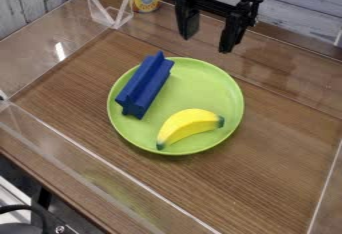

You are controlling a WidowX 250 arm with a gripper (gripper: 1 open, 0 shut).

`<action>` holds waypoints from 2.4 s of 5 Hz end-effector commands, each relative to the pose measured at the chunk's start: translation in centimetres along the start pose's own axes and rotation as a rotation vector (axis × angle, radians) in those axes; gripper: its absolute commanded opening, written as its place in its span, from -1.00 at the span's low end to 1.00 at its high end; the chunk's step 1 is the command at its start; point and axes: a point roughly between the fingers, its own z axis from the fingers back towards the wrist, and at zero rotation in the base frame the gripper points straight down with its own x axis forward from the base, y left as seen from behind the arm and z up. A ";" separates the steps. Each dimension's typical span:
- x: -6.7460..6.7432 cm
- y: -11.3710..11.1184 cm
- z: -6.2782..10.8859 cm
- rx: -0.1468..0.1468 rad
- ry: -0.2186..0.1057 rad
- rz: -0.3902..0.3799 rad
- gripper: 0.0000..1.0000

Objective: Remove the blue object from inside the green plate and put it on the table

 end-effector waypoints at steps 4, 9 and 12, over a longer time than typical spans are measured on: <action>-1.6 4.4 -1.6 -0.007 -0.071 0.038 1.00; -2.6 5.8 -3.5 -0.034 -0.081 0.055 1.00; -3.0 6.1 -3.9 -0.064 -0.085 0.066 1.00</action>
